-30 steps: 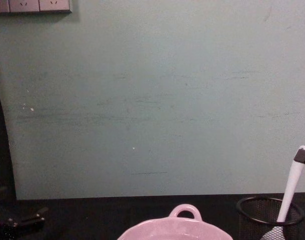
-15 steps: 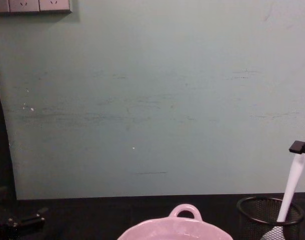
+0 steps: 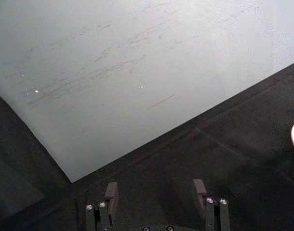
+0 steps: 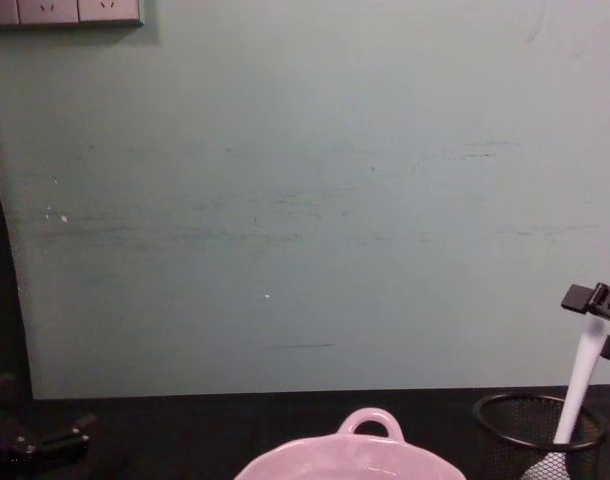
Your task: Use the one hand to pick up the spoon and stir the clear water in the bowl.
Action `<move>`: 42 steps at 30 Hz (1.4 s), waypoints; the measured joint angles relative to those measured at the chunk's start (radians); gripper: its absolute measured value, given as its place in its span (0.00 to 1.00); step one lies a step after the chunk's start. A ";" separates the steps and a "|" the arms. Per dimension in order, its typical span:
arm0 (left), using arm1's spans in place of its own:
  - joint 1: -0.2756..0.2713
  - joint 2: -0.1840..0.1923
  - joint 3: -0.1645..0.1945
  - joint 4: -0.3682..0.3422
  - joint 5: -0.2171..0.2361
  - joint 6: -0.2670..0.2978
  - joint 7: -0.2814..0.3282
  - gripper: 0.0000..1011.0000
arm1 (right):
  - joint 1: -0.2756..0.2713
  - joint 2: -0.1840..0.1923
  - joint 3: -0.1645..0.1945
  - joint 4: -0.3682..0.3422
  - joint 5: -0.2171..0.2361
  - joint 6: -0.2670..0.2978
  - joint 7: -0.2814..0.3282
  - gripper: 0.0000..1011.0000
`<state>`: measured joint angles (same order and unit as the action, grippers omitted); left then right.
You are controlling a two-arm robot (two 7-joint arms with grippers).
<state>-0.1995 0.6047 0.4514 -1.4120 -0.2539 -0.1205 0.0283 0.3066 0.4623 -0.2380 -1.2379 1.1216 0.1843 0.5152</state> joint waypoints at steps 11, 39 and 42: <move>0.000 0.000 0.000 0.000 0.000 0.000 0.000 1.00 | 0.053 0.005 -0.038 0.059 0.003 -0.015 0.029 0.99; 0.000 0.000 0.000 0.000 0.000 0.000 0.000 1.00 | 0.077 0.041 -0.086 0.065 0.046 -0.054 0.026 0.19; 0.000 0.000 0.000 0.000 0.000 0.000 0.000 1.00 | 0.074 0.051 -0.090 0.048 0.036 -0.063 0.019 0.11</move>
<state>-0.1995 0.6047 0.4514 -1.4120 -0.2539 -0.1205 0.0283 0.3802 0.5132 -0.3281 -1.1899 1.1576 0.1216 0.5339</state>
